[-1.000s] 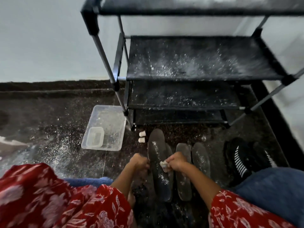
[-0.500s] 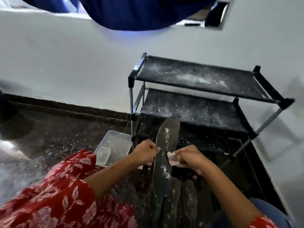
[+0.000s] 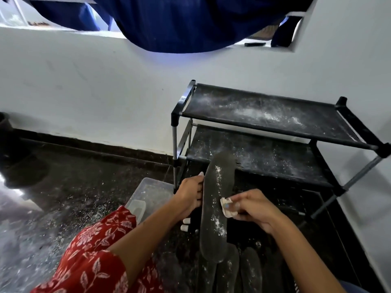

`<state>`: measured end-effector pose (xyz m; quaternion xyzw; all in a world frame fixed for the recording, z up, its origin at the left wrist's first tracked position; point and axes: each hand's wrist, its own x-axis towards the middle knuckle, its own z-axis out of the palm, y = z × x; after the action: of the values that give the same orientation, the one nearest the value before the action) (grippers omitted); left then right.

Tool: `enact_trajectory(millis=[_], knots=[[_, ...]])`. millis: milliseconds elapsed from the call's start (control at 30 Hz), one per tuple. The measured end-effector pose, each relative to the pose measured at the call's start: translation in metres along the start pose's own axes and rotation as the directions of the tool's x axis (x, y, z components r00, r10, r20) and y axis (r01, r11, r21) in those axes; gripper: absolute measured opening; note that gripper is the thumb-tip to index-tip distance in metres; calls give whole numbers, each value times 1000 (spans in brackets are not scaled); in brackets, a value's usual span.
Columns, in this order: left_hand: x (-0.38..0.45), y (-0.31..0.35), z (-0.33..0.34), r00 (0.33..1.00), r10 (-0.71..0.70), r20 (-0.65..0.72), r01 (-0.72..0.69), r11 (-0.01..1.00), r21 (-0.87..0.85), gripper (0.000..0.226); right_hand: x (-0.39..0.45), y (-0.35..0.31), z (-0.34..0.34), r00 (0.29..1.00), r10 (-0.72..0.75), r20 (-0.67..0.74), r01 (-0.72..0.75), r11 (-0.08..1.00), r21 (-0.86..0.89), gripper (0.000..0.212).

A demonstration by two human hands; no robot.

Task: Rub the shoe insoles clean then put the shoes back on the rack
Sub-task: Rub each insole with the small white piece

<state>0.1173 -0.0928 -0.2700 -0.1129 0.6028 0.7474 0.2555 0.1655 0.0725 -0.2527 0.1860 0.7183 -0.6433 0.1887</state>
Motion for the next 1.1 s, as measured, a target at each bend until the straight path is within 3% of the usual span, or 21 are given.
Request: enact_trajectory(millis=[133,233,400,500,600,700,833,1000,1100], knots=[[4,-2,-3,994,-97,46,103,984,-148,41,7,-4,6,999,20,49,-18,998,-56,14],[7,-5,-5,986,-164,5,163,974,-156,48,11,-6,14,995,41,87,-33,995,-92,14],[11,-1,-7,995,-73,-65,62,987,-151,37,15,-15,21,998,-28,52,31,999,-41,11],[7,2,-4,999,-33,-19,29,983,-181,34,16,-20,18,980,-184,-72,185,983,1,18],[1,1,-4,999,-10,37,15,990,-139,30,16,-23,13,844,-446,-297,387,891,-239,24],[-2,0,-6,996,7,84,1,995,-101,30,14,-26,14,722,-591,-360,500,805,-320,28],[-6,-1,-5,990,-7,141,16,998,-68,32,17,-32,18,583,-726,-365,536,681,-499,16],[-8,1,-8,982,30,186,7,980,-199,31,23,-37,23,542,-771,-336,539,625,-565,8],[-8,2,-9,980,-40,197,90,963,-253,43,27,-32,28,558,-763,-326,546,634,-548,8]])
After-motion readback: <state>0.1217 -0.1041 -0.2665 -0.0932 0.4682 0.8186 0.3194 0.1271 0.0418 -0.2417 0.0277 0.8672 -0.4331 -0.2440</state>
